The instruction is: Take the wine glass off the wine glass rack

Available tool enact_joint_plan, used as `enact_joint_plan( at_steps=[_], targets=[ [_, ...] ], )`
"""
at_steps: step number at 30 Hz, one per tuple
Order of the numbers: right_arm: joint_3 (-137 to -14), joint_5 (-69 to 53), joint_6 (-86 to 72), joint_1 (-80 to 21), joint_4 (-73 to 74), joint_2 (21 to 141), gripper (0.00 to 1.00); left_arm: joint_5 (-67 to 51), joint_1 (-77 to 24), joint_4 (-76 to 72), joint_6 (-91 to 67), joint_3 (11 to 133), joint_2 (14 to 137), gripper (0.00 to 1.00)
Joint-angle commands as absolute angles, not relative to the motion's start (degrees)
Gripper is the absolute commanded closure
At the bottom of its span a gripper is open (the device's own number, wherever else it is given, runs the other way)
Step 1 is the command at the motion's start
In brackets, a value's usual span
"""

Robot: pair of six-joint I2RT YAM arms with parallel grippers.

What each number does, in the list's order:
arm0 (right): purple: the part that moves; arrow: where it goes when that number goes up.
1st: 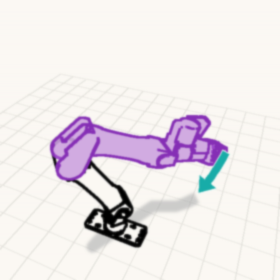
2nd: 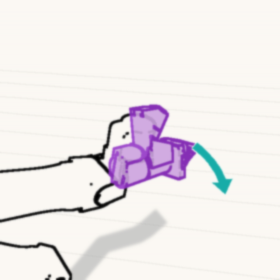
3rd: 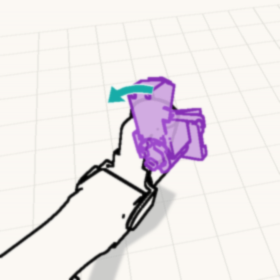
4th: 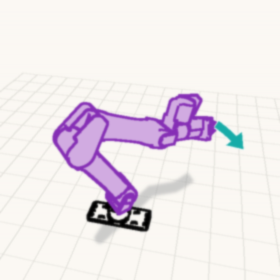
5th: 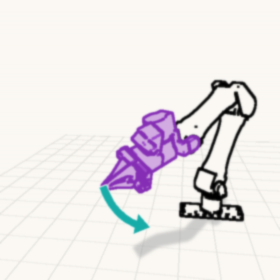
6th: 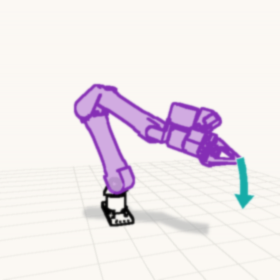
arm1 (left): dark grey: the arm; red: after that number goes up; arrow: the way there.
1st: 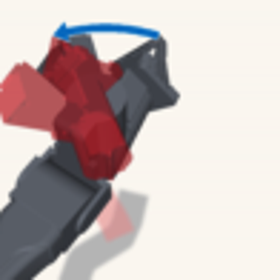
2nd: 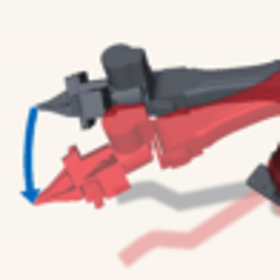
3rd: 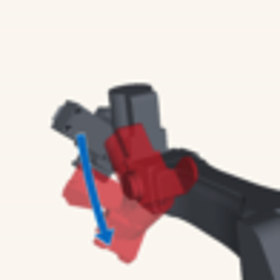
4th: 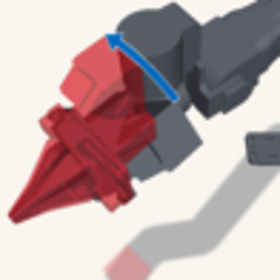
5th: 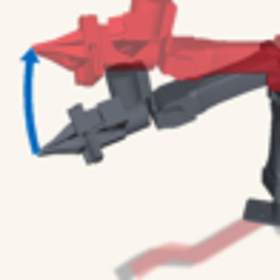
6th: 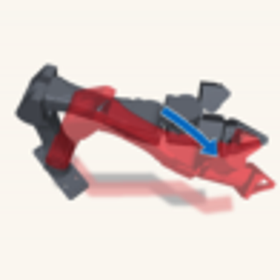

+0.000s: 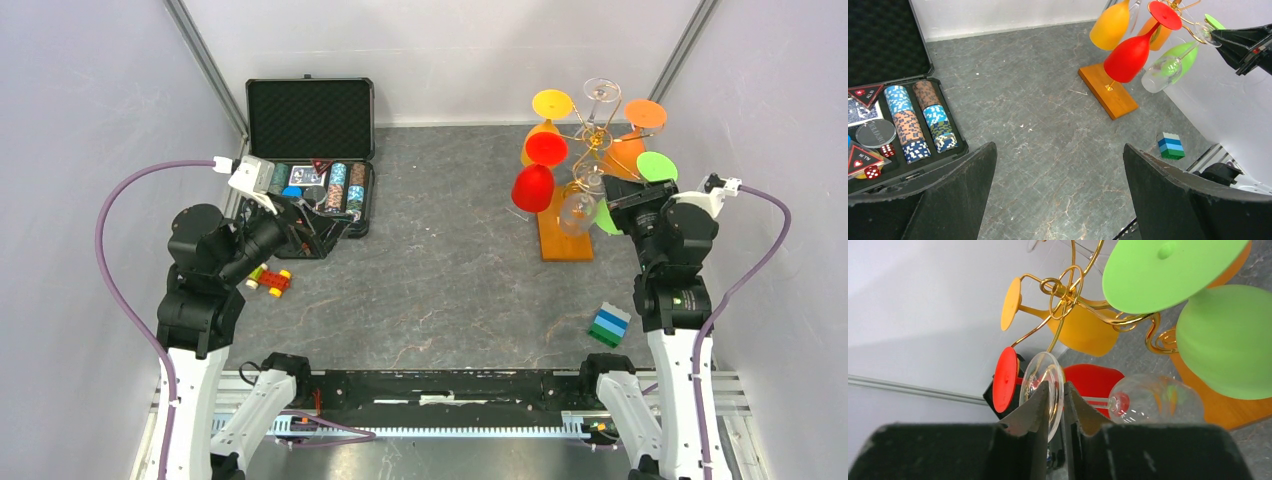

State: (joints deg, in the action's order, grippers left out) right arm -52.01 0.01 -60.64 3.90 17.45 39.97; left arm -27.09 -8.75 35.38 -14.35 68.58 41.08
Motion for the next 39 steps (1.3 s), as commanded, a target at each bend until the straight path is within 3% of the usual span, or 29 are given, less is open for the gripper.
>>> enact_joint_plan(
  at_steps=[1, 10, 39],
  targets=[
    [-52.1, 0.9, -61.6, 4.3, 15.6, 39.2, 0.84, -26.9, -9.0, 33.0, -16.0, 68.5, 40.7, 0.00],
    [-53.8, 1.5, -60.6, 4.4, 16.9, 39.1, 1.00, -27.5, -9.1, 33.0, -16.0, 68.7, 40.7, 0.00],
    [-52.4, -9.4, -67.4, 4.3, 6.0, 40.2, 1.00, -27.1, -9.1, 32.8, -16.3, 68.9, 41.1, 0.00]
  ],
)
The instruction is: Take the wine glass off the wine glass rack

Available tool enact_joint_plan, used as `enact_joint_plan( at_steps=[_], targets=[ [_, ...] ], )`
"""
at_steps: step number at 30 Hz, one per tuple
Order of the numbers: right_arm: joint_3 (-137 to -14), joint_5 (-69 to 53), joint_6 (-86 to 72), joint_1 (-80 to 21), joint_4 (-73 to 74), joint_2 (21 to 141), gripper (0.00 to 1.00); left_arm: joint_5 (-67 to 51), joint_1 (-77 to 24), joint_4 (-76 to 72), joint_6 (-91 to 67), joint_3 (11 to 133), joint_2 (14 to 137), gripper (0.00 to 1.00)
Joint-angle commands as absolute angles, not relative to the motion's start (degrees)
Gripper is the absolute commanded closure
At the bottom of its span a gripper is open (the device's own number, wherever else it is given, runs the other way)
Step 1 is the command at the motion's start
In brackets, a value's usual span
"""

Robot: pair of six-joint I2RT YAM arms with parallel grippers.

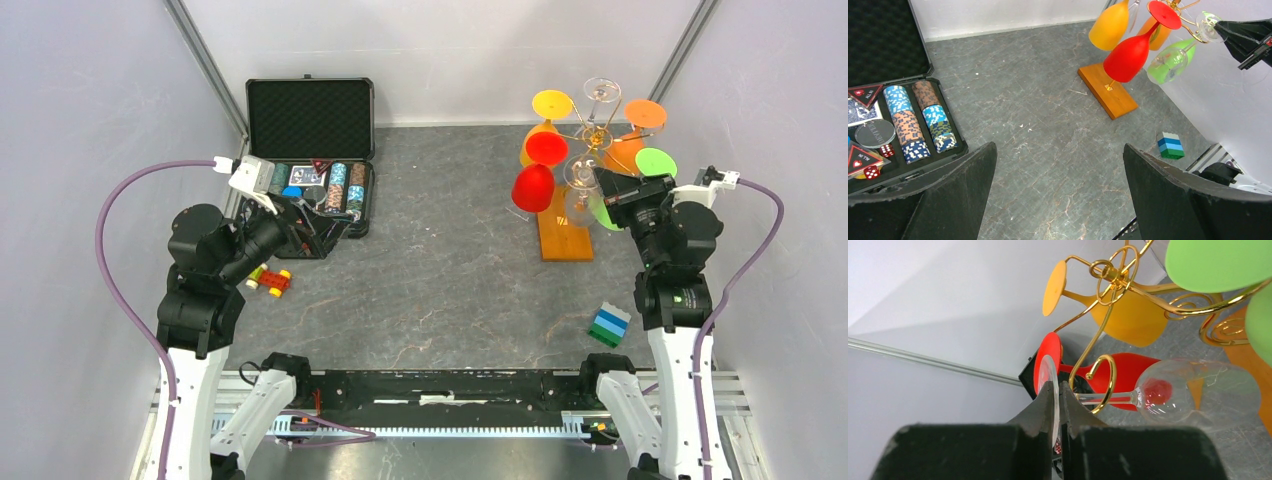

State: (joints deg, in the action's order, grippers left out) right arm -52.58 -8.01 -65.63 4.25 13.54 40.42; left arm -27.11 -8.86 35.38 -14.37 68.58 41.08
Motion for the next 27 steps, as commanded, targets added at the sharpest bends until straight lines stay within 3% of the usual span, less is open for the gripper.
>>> enact_joint_plan(
  at_steps=[1, 12, 27],
  targets=[
    [-52.5, -9.5, -67.5, 4.3, 5.6, 40.4, 1.00, -27.1, -9.1, 32.8, -16.3, 68.9, 41.1, 0.00],
    [-51.5, -6.5, -67.5, 4.4, 1.7, 43.3, 1.00, -27.2, -9.2, 32.8, -16.4, 69.2, 41.4, 0.00],
    [-53.9, 6.8, -65.0, 4.3, 4.0, 43.1, 1.00, -28.7, -9.1, 32.2, -16.8, 68.7, 41.6, 0.00]
  ],
)
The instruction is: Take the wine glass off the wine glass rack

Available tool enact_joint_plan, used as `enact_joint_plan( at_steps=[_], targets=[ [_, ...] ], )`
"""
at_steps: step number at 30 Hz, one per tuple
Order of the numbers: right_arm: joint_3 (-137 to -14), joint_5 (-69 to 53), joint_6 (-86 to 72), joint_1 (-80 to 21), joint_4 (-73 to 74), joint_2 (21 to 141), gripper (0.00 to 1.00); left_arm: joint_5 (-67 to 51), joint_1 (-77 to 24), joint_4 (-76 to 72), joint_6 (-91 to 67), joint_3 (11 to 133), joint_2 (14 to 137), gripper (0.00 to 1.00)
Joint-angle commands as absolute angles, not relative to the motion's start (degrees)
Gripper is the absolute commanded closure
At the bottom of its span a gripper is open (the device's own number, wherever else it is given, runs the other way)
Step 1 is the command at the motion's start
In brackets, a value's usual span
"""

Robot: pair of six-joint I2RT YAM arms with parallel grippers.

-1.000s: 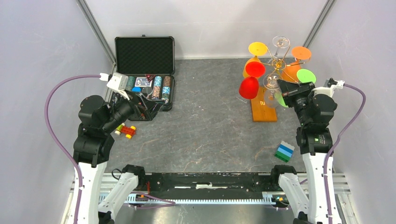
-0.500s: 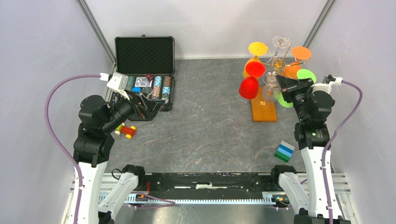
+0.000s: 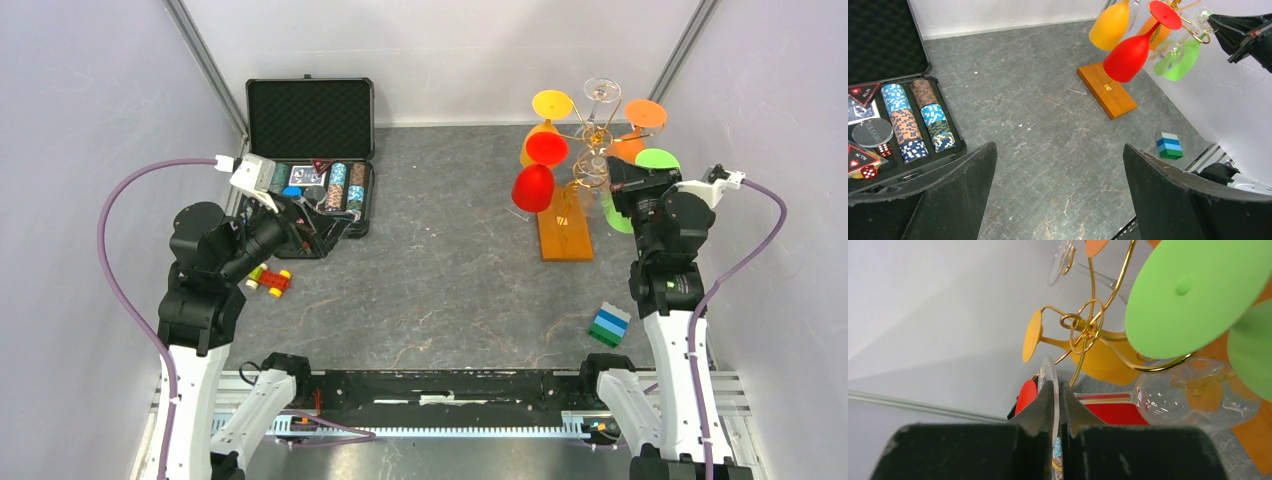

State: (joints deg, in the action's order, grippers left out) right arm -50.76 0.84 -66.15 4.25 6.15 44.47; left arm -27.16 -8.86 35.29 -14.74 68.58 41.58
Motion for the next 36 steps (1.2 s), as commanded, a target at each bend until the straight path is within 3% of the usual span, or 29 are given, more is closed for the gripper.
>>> enact_joint_plan(
  at_steps=[1, 15, 29, 36],
  targets=[
    [-53.7, 7.8, -65.2, 4.4, 4.3, 42.6, 1.00, -29.1, -9.1, 31.9, -17.0, 68.5, 41.6, 0.00],
    [-53.6, 8.8, -68.5, 4.4, 11.5, 34.0, 1.00, -34.4, -9.1, 26.4, -20.5, 65.6, 41.4, 0.00],
    [-51.1, -11.8, -70.5, 4.3, 19.0, 25.1, 1.00, -46.9, -10.1, 6.3, -32.2, 57.8, 40.4, 0.00],
    [-44.9, -22.5, -78.4, 4.3, 10.0, 24.2, 1.00, -44.0, -18.6, -5.8, -34.0, 50.7, 43.1, 0.00]
  ],
)
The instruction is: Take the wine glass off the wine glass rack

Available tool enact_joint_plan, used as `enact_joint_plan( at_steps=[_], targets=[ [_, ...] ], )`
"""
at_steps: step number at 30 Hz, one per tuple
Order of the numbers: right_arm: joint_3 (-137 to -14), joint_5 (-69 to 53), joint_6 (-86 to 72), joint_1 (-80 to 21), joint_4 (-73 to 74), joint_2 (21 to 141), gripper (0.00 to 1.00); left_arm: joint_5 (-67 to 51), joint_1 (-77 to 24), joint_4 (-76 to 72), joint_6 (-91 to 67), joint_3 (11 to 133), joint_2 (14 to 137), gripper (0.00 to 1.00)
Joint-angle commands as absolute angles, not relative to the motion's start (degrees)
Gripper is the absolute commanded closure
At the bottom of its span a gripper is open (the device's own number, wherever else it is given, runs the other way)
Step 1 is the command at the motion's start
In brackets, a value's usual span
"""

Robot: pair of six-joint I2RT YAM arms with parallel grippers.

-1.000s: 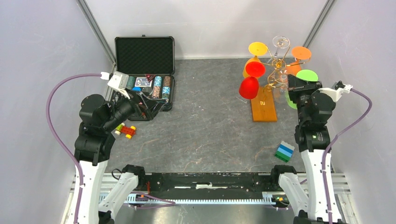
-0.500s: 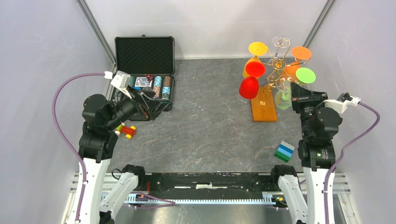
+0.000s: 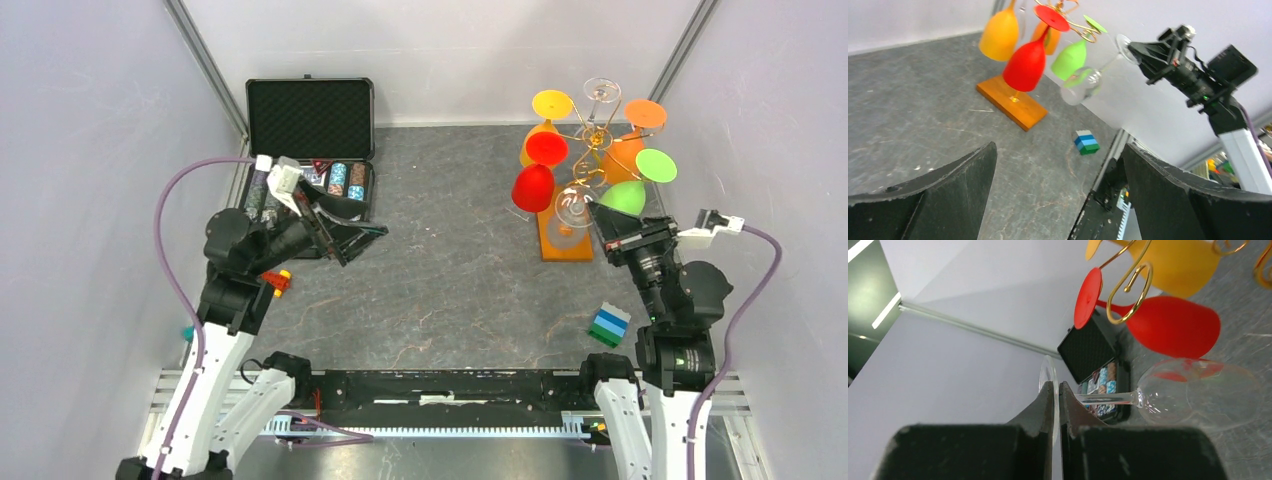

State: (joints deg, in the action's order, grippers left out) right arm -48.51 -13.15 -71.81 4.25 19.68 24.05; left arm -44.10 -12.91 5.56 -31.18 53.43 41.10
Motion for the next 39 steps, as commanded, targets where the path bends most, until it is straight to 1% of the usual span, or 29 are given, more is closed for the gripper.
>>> enact_joint_plan(
  at_steps=[1, 4, 8, 14, 16, 19, 21, 23, 25, 26, 32, 34, 36, 39],
  targets=[
    [-43.4, -24.2, -80.3, 4.3, 8.4, 24.4, 1.00, -42.6, -21.9, -7.4, -32.4, 49.9, 44.2, 0.00],
    [-41.5, -26.3, -83.1, 4.3, 5.8, 24.7, 1.00, -36.7, -33.2, -9.4, -23.3, 50.1, 49.7, 0.00],
    [-40.3, -29.0, -86.6, 3.8, 2.1, 25.3, 1.00, -33.1, -43.3, -14.4, -9.5, 52.2, 58.7, 0.02],
    [-39.9, -30.8, -88.6, 3.0, -1.0, 26.0, 1.00, -35.7, -50.0, -26.2, 4.1, 57.7, 72.7, 0.06],
    [-40.0, -31.1, -88.8, 2.9, -2.4, 26.2, 1.00, -34.8, -50.8, -31.4, 5.0, 59.2, 76.4, 0.06],
    [-40.6, -32.3, -88.9, 2.9, -4.5, 27.0, 1.00, -34.0, -51.0, -34.3, 3.9, 62.8, 81.0, 0.07],
    [-40.7, -32.5, -89.1, 2.8, -5.3, 27.2, 1.00, -35.2, -51.4, -36.4, 3.4, 64.6, 83.4, 0.11],
    [-40.6, -32.6, -89.1, 2.8, -5.7, 27.5, 1.00, -36.7, -52.0, -37.6, 3.4, 66.0, 85.3, 0.17],
    [-40.2, -32.9, -89.4, 2.7, -6.3, 27.9, 1.00, -37.5, -52.5, -39.1, 3.3, 67.1, 86.9, 0.29],
    [-40.1, -32.9, -89.5, 2.7, -6.6, 28.0, 1.00, -37.7, -52.6, -39.4, 3.0, 67.8, 87.6, 0.31],
    [-39.8, -33.0, -89.8, 2.7, -7.5, 28.5, 1.00, -39.3, -53.6, -38.6, 1.9, 72.4, 92.3, 0.34],
    [-39.7, -33.0, -89.9, 2.6, -7.7, 28.5, 1.00, -38.9, -53.8, -38.5, 2.1, 73.0, 93.5, 0.37],
    [-39.5, -33.2, -90.1, 2.6, -8.0, 28.6, 1.00, -38.6, -54.0, -38.5, 2.2, 73.7, 94.2, 0.40],
    [-39.2, -33.4, -90.2, 2.6, -8.0, 28.6, 1.00, -38.9, -54.2, -38.3, 2.0, 75.0, 95.0, 0.53]
  ],
)
